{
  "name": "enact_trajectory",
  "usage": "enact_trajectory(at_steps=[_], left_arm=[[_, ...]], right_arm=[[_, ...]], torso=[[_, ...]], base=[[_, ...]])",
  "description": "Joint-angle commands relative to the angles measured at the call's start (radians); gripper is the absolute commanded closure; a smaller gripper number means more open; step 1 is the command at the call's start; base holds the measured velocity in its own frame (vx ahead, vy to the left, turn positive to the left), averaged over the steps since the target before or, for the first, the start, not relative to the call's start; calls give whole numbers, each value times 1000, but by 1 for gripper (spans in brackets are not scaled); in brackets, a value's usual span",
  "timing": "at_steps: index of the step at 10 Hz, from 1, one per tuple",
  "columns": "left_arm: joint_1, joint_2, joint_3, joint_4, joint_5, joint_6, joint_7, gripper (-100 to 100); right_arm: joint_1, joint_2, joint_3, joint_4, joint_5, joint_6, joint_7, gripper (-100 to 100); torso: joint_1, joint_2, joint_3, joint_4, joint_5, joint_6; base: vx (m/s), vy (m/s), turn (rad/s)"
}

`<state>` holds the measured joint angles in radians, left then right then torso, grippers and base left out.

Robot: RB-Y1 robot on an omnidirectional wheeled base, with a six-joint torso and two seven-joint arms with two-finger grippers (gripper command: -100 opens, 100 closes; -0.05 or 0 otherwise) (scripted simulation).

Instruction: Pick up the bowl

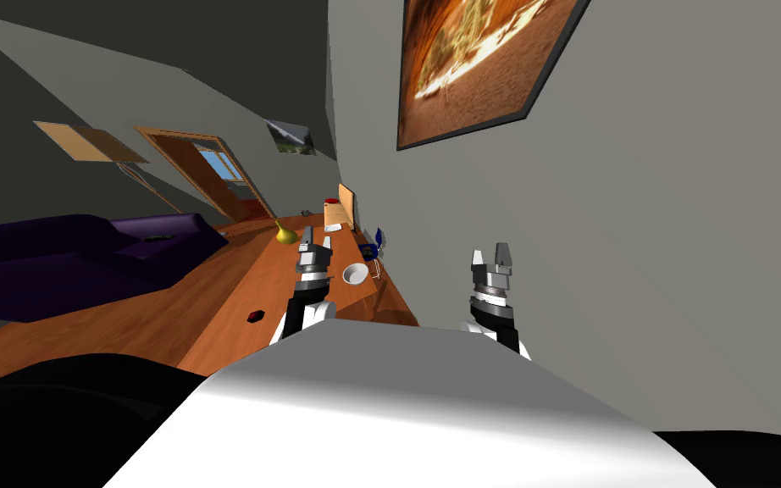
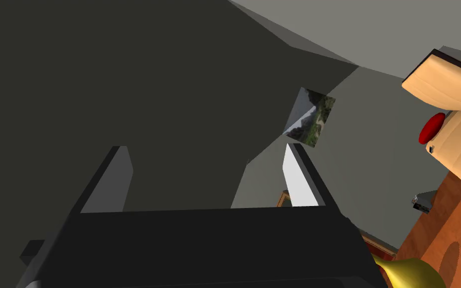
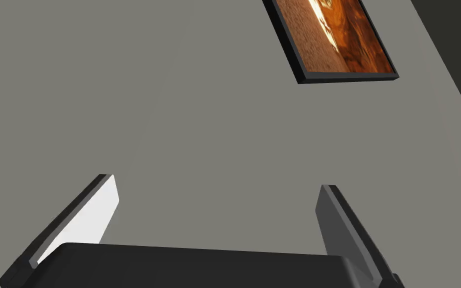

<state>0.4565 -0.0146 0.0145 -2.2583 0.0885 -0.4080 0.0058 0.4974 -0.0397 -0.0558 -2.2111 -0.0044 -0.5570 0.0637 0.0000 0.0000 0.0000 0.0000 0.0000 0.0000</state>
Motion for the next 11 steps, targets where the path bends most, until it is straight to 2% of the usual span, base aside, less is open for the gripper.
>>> enact_trajectory(at_steps=[1,3,7,8,10,11], left_arm=[[-6,33,0,10,1,15,0,-100],[-22,80,1,31,3,49,-1,-100],[-72,154,0,102,10,153,-3,-100],[-72,154,0,102,10,162,-3,-100],[-105,178,-1,148,14,225,-4,-100],[-105,178,-1,148,14,233,-4,-100]], right_arm=[[0,0,0,0,0,0,0,0],[0,0,0,0,0,0,0,0],[0,0,0,0,0,0,0,0],[0,0,0,0,0,0,0,0],[0,0,0,0,0,0,0,0],[0,0,0,0,0,0,0,0]], torso=[[0,0,0,0,0,0],[1,1,1,0,0,0],[5,4,2,1,1,0],[6,4,2,1,1,0],[3,4,2,1,1,0],[4,5,3,1,1,0]], base=[[-10,7,-8],[-29,22,-16],[-57,63,-30],[-58,45,-16],[-70,45,-26],[-53,40,-22]])
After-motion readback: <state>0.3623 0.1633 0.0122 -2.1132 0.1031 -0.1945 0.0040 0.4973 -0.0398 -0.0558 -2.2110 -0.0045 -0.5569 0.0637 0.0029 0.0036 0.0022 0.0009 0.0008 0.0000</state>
